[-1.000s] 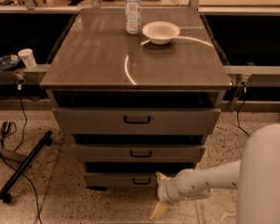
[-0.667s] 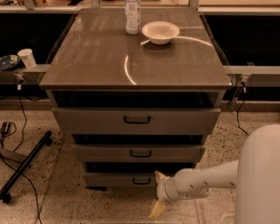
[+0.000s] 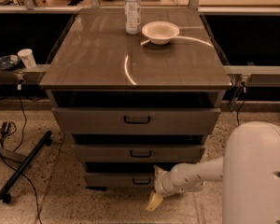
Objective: Open bottom drawer
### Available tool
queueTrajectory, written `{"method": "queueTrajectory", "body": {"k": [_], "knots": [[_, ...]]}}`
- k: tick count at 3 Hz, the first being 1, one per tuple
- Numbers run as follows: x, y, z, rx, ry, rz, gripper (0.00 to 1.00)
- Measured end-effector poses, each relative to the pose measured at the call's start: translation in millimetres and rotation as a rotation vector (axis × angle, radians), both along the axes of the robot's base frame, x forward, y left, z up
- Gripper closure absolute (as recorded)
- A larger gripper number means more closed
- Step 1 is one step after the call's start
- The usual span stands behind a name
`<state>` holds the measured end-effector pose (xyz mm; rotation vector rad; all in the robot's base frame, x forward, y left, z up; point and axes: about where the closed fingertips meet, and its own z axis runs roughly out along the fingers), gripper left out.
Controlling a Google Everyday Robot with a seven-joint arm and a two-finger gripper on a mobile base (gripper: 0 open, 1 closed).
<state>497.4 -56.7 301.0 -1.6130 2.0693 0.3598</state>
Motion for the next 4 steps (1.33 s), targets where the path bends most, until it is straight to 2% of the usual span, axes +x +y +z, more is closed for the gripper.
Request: {"method": "queueTrajectory", "body": {"k": [1, 2, 3, 4], "knots": [[2.9, -4.7, -11.9, -0.008, 0.008, -0.02, 0.0], [4.4, -18.5, -59.0, -0.026, 0.064, -0.086, 0.0], [9.0, -17.4, -62.2, -0.015, 0.061, -0.093, 0.0], [30.6, -17.2, -75.0, -0.011, 0.053, -0.112, 0.0]]}}
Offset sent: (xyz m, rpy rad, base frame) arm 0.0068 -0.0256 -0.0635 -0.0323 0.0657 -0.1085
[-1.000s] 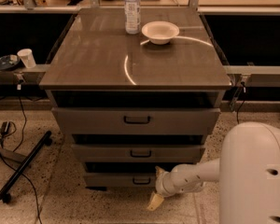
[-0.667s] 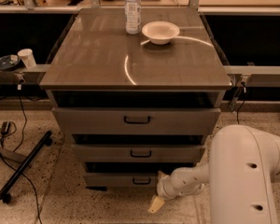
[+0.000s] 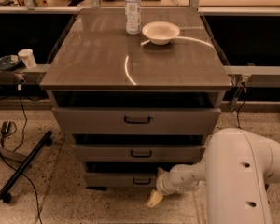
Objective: Open bottom drawer
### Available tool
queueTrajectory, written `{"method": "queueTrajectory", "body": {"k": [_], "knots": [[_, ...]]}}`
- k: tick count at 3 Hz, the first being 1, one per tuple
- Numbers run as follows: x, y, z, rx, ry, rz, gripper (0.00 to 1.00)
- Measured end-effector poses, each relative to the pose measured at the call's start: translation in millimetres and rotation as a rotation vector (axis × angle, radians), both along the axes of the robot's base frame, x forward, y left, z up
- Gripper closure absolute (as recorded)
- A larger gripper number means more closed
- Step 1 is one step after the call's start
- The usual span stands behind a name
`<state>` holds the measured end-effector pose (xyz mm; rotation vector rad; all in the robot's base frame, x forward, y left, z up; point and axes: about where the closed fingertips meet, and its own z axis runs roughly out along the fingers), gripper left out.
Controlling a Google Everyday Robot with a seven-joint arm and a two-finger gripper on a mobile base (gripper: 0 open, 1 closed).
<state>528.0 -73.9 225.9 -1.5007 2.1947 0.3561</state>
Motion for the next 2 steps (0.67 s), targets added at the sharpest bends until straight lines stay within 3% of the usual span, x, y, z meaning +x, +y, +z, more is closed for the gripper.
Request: {"method": "queueTrajectory", "body": {"k": [1, 2], "knots": [[33.9, -0.5, -14.8, -0.003, -0.012, -0.032, 0.0], [34.0, -0.1, -15.2, 0.0, -0.012, -0.033, 0.0]]}}
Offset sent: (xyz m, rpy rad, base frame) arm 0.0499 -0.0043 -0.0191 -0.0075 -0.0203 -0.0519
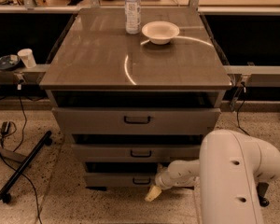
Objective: Open bottom drawer
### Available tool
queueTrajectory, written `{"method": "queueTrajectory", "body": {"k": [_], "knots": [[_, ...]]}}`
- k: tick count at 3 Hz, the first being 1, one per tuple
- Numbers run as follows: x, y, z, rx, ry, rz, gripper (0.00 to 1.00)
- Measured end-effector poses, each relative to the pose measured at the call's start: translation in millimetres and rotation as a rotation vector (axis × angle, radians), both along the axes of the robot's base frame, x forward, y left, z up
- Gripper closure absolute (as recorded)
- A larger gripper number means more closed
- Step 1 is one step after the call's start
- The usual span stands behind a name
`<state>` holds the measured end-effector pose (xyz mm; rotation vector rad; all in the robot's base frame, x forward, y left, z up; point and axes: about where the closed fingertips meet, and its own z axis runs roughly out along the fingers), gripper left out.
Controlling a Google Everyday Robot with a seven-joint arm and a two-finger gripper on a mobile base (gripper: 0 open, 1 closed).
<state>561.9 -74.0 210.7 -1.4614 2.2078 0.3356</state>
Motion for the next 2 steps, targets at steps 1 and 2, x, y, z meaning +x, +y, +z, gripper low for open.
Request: {"method": "queueTrajectory", "body": {"k": [1, 2], "knots": [[22.4, 4.3, -4.0, 0.022, -0.021, -0.023, 0.0], [17.0, 8.8, -26.4, 0.018, -0.016, -0.025, 0.0]]}}
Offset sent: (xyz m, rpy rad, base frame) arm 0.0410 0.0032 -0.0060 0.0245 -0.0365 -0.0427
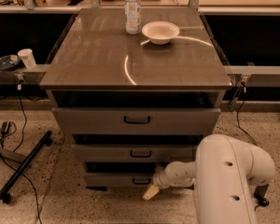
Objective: Open bottom drawer
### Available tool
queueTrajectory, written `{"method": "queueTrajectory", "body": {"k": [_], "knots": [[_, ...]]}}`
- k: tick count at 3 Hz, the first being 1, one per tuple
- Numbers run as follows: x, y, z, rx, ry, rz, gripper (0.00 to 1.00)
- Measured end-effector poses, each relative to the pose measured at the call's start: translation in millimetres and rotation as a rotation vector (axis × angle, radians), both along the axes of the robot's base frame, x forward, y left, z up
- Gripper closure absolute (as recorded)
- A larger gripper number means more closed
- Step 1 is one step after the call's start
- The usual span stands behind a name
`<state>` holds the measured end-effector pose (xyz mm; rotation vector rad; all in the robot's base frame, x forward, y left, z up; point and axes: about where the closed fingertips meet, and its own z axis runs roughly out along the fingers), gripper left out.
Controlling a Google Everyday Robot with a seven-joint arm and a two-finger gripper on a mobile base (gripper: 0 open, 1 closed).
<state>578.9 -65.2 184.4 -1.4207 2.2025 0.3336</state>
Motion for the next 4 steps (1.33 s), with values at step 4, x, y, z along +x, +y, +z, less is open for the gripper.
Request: {"method": "queueTrajectory", "body": {"k": [4], "knots": [[3.5, 9.5, -26.8, 0.006, 0.002, 0.019, 0.19]]}}
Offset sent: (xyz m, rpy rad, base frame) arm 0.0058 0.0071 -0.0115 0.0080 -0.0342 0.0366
